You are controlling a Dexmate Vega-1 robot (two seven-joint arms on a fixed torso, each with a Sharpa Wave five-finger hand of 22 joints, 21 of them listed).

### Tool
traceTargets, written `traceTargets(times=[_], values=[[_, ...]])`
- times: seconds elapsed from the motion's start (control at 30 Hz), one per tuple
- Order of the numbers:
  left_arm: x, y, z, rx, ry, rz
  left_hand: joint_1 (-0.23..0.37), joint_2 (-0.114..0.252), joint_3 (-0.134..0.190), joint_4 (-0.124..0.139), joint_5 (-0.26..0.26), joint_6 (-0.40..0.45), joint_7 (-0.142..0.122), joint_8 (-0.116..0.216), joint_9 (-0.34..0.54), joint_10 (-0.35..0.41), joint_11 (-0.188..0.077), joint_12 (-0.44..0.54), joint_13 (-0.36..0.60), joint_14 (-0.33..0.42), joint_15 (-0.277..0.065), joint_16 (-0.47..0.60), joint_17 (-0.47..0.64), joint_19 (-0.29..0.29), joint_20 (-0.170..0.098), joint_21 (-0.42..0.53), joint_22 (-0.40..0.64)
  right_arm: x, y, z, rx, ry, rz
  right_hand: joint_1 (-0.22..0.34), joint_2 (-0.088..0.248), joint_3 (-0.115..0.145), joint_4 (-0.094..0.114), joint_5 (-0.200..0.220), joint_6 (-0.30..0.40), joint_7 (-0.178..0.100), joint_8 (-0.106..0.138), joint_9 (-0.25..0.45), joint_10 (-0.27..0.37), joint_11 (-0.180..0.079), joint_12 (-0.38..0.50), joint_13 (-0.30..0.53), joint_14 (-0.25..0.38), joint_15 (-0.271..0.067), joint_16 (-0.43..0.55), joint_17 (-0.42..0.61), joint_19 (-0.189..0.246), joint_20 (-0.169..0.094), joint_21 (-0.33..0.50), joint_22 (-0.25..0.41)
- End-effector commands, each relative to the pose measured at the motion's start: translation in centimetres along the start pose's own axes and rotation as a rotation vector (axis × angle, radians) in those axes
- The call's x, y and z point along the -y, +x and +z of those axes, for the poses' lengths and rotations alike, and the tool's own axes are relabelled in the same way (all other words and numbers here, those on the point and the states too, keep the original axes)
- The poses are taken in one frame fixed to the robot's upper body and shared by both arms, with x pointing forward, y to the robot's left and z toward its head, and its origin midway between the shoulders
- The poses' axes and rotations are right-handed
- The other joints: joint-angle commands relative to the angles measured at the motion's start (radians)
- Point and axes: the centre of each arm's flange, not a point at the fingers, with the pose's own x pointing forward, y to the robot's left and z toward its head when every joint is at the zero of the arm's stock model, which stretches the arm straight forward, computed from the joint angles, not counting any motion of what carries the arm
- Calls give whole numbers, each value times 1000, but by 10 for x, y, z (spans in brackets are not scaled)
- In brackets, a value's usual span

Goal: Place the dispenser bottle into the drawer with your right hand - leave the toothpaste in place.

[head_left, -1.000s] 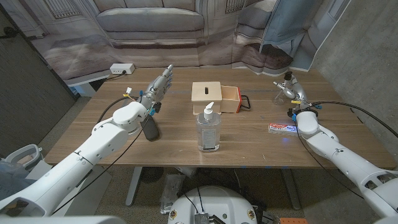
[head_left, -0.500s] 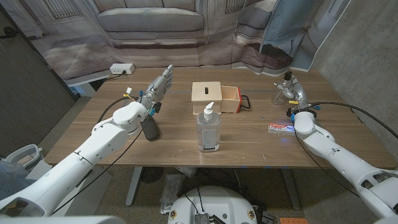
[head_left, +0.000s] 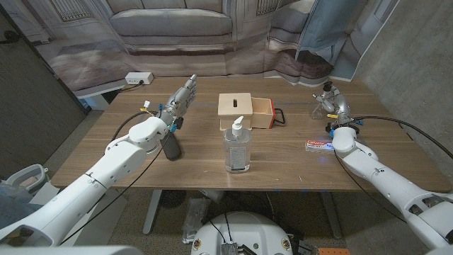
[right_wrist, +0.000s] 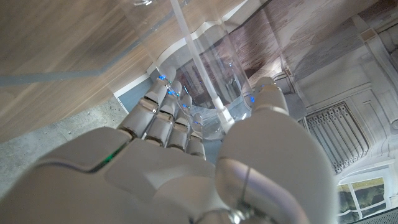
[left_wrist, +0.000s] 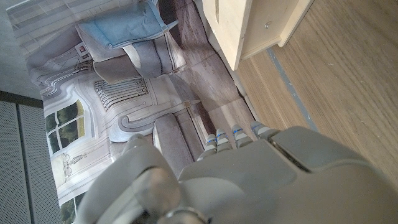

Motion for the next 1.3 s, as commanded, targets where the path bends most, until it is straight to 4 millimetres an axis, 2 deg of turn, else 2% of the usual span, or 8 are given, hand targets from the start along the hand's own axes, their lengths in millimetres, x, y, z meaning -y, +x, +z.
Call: traceTargets(times=[0.03, 0.2, 0.3, 0.4, 0.47, 0.63, 1.0, 1.3], values=[[0, 2, 1, 5, 3, -6, 7, 10, -6, 4, 0, 0, -1, -2, 5, -3, -4, -2, 4, 0, -9, -2, 2, -13, -1, 0, 5, -1, -1, 1, -23, -27, -14, 9, 13, -1, 4, -7, 26, -3, 10, 3, 30, -5, 14, 4, 39, -10, 10, 6, 37, -40, 15, 5], [0, 3, 1, 5, 2, -7, 8, 10, -7, 4, 0, 0, 0, -2, 5, -4, -4, -2, 4, -2, -8, -2, 2, -13, -1, 0, 5, -3, -2, 2, -25, -34, -33, 22, 19, -1, 3, -14, 76, 1, 23, 3, 64, -7, 25, 6, 71, -24, 11, 6, 58, -50, 21, 7], [0, 3, 0, 5, 0, -5, 8, 10, -8, 4, 0, 0, 0, -2, 5, -4, -4, -2, 4, -1, -9, -2, 2, -13, -1, 0, 5, -4, -2, 2, -23, -34, -51, 39, 23, -4, 2, -30, 184, 40, 50, 0, 131, 10, 40, 0, 103, -39, 2, 5, 80, -57, 25, 8], [0, 2, -1, 4, -1, -4, 8, 10, -9, 4, -1, 0, 0, -2, 5, -4, -5, -2, 4, 0, -8, -2, 2, -13, -2, 0, 5, -4, -2, 2, -18, -34, -60, 56, 29, -6, 2, -41, 296, 40, 75, -4, 203, 12, 50, -8, 126, -53, -6, 3, 93, -68, 26, 10], [-1, 2, -1, 4, -1, -4, 8, 10, -10, 4, -1, 0, -1, -2, 5, -3, -5, -2, 4, -1, -7, -2, 2, -13, -1, 0, 5, -4, -2, 2, -14, -29, -60, 61, 31, -7, 2, -45, 324, 38, 80, -5, 223, 8, 53, -10, 135, -53, -7, 2, 102, -71, 29, 10], [-1, 2, -1, 6, -1, -4, 9, 11, -10, 4, -1, 1, -1, -2, 5, -5, -6, -2, 4, 0, -8, -2, 2, -13, -2, 0, 5, -5, -3, 2, -5, -27, -78, 72, 35, -4, -1, -47, 345, 36, 83, -5, 232, 3, 51, -11, 144, -60, -7, 2, 109, -75, 31, 10], [-2, 3, -1, 8, -3, -4, 10, 11, -13, 5, -1, 1, -2, -2, 5, -4, -6, -2, 4, -2, -8, -2, 2, -13, 1, 0, 5, -5, -5, 6, 18, -29, -120, 136, 60, 13, -15, -51, 386, 16, 77, -7, 286, -23, 50, -14, 197, -107, -3, 1, 137, -101, 41, 13], [-4, 5, -1, 11, -8, -7, 10, 12, -15, 5, -1, 1, 0, -2, 5, -4, -5, -2, 4, 1, -7, -1, 2, -12, -3, 1, 6, -3, -7, 10, 31, -25, -103, 147, 66, 14, -13, -56, 392, 10, 71, -7, 297, -28, 46, -14, 205, -110, -6, 1, 139, -105, 42, 14]])
